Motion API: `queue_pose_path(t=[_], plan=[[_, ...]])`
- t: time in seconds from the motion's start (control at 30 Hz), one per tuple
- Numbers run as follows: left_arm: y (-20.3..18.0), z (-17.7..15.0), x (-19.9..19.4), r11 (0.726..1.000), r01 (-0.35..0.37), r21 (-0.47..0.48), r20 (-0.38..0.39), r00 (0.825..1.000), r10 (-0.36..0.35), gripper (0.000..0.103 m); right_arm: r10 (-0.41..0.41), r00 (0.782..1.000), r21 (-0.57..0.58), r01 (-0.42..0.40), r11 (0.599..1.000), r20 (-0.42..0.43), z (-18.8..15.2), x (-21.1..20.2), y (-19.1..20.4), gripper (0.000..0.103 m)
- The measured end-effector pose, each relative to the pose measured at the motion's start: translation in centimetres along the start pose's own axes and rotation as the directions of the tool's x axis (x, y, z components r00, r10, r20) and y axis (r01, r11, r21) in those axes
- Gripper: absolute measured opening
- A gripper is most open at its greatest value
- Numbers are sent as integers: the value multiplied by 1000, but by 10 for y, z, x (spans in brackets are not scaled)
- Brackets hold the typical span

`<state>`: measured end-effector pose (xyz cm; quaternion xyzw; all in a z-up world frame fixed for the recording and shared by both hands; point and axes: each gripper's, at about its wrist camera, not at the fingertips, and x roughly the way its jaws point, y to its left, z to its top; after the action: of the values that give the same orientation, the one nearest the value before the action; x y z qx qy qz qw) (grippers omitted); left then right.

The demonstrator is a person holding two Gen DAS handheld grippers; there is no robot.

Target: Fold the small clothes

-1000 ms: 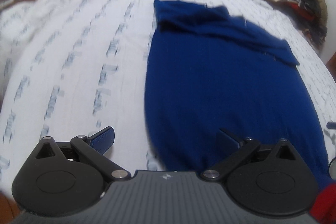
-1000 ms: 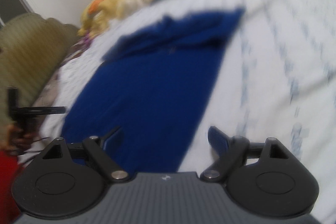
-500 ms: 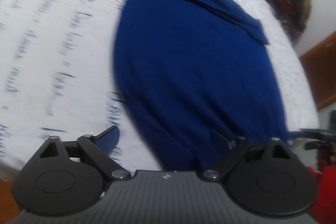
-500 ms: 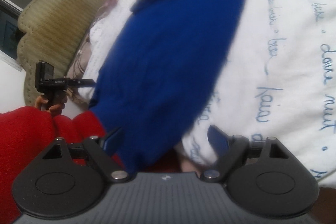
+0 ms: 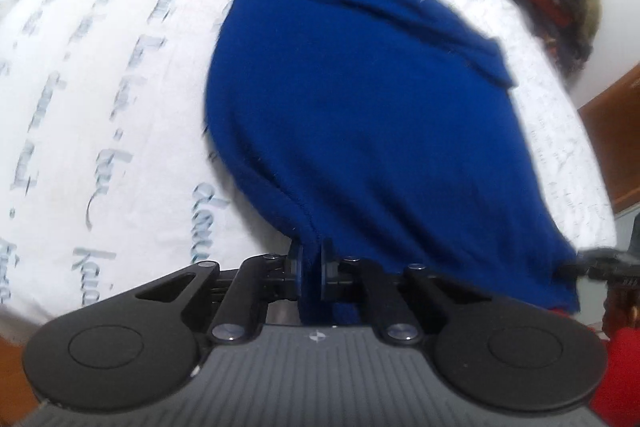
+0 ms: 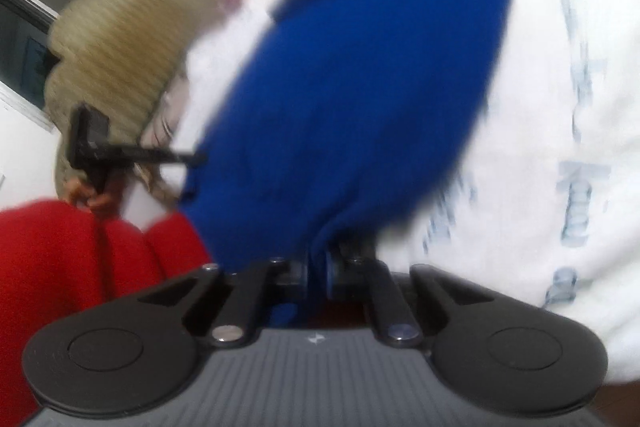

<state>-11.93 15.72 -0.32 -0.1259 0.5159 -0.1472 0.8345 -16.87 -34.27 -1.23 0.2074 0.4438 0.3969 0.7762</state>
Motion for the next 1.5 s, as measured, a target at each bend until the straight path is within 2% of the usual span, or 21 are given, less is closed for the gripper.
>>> queue_pose_path(t=[0.13,0.37,0.6,0.7,0.97,1.23,1.37,1.5], plan=[[-8,14,-16,998,53,20,90,994,-55,7,-6,988,-47,13,999,153,28,-18,14,7],[-22,40,-29,996,76,40,200,976,-82,7,-33,969,-84,56,995,245,57,-12,16,7],[-32,70,-40,991,122,50,300,945,-132,7,-33,923,-82,70,994,384,84,-23,13,7],[-37,92,-38,992,110,66,337,933,-126,7,-44,902,-53,73,996,429,99,-22,7,7],[-38,151,-20,996,71,47,384,919,-84,7,-91,849,64,68,996,520,140,-19,-25,7],[-42,198,11,999,17,50,390,920,-35,7,-148,832,173,63,983,535,173,-10,-65,7],[-41,223,30,999,1,32,376,927,-13,7,-184,822,225,70,972,539,191,-1,-84,7],[-36,247,55,1000,-24,1,353,935,22,7,-239,821,265,111,958,519,209,15,-103,7]])
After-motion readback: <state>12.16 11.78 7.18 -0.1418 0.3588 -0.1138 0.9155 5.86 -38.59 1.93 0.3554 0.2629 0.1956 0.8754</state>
